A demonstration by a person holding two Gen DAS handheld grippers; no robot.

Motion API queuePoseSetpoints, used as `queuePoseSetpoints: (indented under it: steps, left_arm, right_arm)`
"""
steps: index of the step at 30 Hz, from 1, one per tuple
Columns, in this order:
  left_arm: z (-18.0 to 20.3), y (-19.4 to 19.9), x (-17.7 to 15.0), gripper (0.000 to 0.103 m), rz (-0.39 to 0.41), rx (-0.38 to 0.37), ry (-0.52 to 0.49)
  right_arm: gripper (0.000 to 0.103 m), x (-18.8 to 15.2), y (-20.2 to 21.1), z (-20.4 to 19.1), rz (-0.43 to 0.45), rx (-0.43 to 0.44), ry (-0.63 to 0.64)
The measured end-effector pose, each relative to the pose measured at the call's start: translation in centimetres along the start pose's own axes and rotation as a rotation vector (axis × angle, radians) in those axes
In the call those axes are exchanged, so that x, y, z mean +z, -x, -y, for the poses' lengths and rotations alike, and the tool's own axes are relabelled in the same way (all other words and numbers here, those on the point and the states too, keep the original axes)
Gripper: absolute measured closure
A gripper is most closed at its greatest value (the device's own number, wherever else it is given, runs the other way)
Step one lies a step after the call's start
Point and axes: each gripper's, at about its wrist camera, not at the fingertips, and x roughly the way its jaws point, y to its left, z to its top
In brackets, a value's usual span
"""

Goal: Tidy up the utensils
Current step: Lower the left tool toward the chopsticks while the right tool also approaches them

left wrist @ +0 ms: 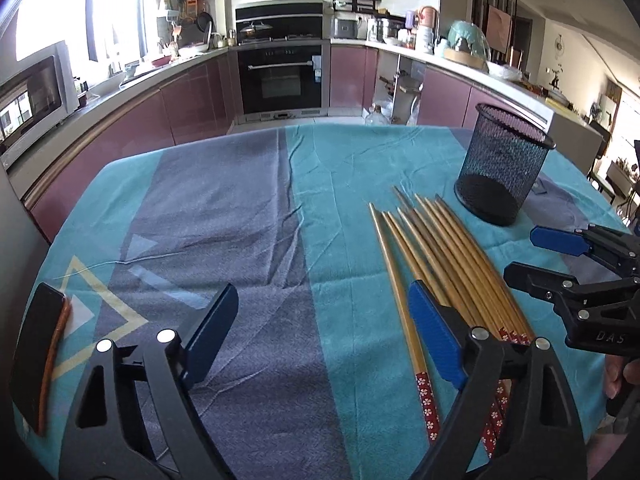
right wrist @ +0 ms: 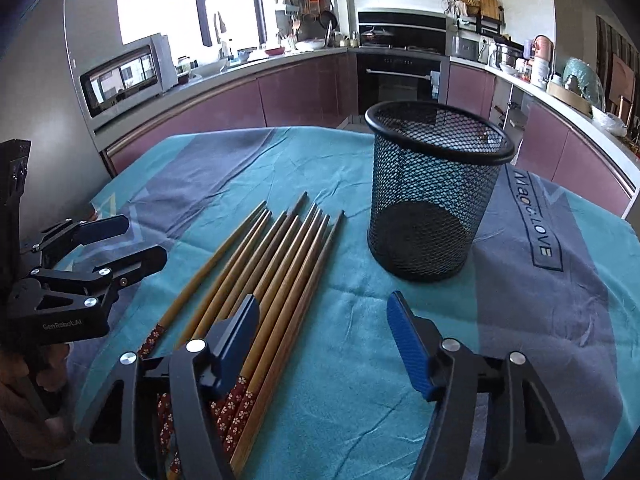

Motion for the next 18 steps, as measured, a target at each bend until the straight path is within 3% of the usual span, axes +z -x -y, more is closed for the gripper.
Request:
queuePoseSetpoints:
  steps: [1, 6, 10, 18]
  left_arm:
    - [0.1, -0.5, 0.1, 0.026, -0.016, -0.007, -0.001]
    - [0.9, -2.2, 0.5, 0.03, -0.042, -0.035, -0.019]
    - [1.9, -3.1, 0.7, 0.038, -0.071, -0.058, -0.047]
    - [3.6, -5.6, 1.2, 0.042, -0.123, -0.084, -0.098]
  right_arm:
    - [0.046, 0.0, -0.1, 0.0, -0.01, 0.0, 0.0]
    - [0.068, 0.4, -1.2, 0.4, -0.06, 0.011, -0.006]
    - [0.07, 0.6, -1.6, 0.4, -0.076, 0.017, 0.001]
    - [0.075, 1.3, -2.9, -0.2, -0.112, 0.001, 0.045]
